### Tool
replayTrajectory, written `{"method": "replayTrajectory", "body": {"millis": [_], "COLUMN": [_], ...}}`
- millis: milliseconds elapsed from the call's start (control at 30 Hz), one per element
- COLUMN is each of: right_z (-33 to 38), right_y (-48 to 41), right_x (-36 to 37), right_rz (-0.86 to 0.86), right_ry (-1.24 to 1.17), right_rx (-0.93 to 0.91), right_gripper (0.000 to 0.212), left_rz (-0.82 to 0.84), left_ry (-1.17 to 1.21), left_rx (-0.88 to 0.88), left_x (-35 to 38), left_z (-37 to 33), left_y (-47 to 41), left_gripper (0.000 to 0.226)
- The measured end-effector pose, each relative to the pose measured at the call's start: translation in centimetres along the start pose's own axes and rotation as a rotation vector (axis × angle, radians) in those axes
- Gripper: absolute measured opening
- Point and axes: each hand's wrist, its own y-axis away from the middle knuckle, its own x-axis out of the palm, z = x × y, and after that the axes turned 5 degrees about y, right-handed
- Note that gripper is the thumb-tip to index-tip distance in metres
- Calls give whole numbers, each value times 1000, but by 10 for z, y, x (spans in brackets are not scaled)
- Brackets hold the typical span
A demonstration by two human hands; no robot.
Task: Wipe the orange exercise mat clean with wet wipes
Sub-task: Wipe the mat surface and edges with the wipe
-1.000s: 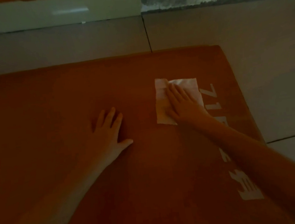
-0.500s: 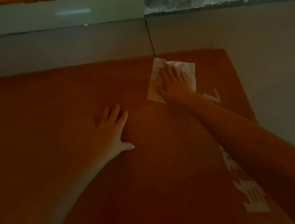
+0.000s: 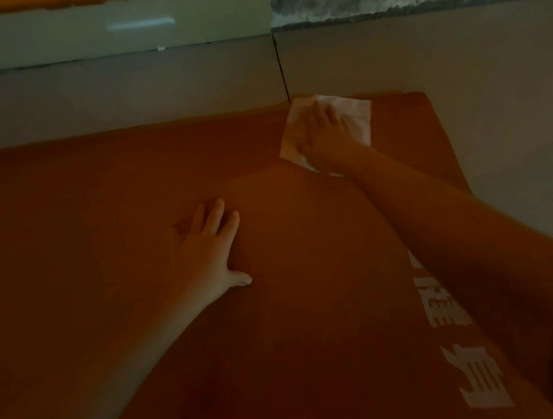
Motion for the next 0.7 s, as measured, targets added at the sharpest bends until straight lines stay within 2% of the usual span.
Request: {"method": "replayTrajectory", "body": {"millis": [67, 133, 200, 267, 367, 433, 567, 633, 700], "right_z": [12, -6, -38, -59, -44, -21, -13, -36, -59], "right_y": [11, 20, 23, 24, 30, 52, 134, 153, 150], "right_x": [10, 20, 25, 27, 30, 39, 76, 87, 87], "right_rz": [-51, -65, -66, -47, -42, -71, -63, -103, -95], "right_ry": [13, 35, 26, -9, -56, -29, 44, 71, 70], "right_rx": [-120, -203, -132, 28, 139, 38, -385, -426, -358], "right_gripper": [63, 65, 66, 67, 67, 68, 73, 71, 80], "left_rz": [-1, -1, -12, -11, 6, 7, 52, 49, 41], "left_ry": [-18, -23, -14, -12, -24, -40, -37, -36, -22], "left_rx": [-8, -8, -4, -3, -12, -7, -6, -1, -5], "left_x": [1, 2, 2, 1, 0, 0, -4, -6, -7], "left_z": [0, 0, 0, -1, -1, 0, 1, 0, 0], "left_y": [-1, -1, -1, 0, 0, 0, 0, 2, 4], "left_gripper": [109, 109, 109, 109, 108, 109, 108, 107, 106]}}
